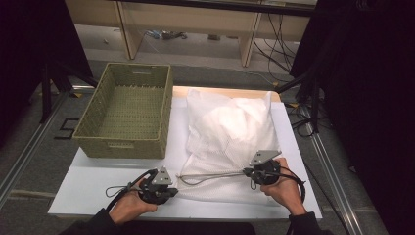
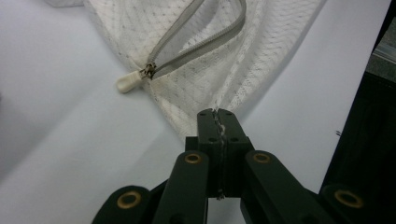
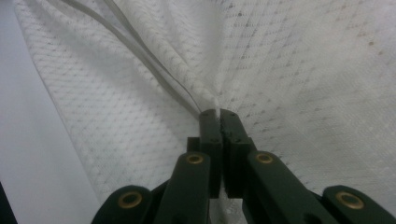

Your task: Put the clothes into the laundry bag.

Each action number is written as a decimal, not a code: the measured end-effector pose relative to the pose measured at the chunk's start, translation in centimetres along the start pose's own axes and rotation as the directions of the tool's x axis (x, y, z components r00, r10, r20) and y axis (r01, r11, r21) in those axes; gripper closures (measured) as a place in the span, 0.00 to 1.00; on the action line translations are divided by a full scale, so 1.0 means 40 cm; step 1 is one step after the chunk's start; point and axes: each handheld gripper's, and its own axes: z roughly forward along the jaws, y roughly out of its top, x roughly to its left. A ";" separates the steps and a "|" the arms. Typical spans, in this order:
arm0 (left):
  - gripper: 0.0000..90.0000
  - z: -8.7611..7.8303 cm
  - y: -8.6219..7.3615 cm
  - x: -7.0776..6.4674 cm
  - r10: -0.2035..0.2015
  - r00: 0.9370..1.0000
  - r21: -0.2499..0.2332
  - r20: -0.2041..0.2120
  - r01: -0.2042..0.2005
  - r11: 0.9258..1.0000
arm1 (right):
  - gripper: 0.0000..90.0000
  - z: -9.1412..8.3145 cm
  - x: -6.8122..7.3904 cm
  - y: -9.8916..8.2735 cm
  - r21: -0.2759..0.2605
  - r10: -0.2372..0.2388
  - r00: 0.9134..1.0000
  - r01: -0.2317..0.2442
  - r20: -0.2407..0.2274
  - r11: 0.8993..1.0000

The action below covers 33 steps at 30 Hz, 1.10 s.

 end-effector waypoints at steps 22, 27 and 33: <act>0.60 -0.091 0.024 0.045 -0.166 0.984 -0.224 -0.058 0.149 0.963 | 1.00 0.030 -0.030 -0.017 -0.053 0.007 1.000 -0.008 -0.006 0.999; 0.50 -0.096 0.021 0.052 -0.188 0.978 -0.258 -0.092 0.159 0.953 | 1.00 0.028 -0.027 -0.016 -0.055 0.019 1.000 -0.020 -0.006 0.998; 0.40 -0.095 0.021 0.053 -0.225 0.969 -0.278 -0.099 0.190 0.941 | 1.00 0.038 -0.021 -0.016 -0.043 0.005 1.000 -0.005 -0.007 0.999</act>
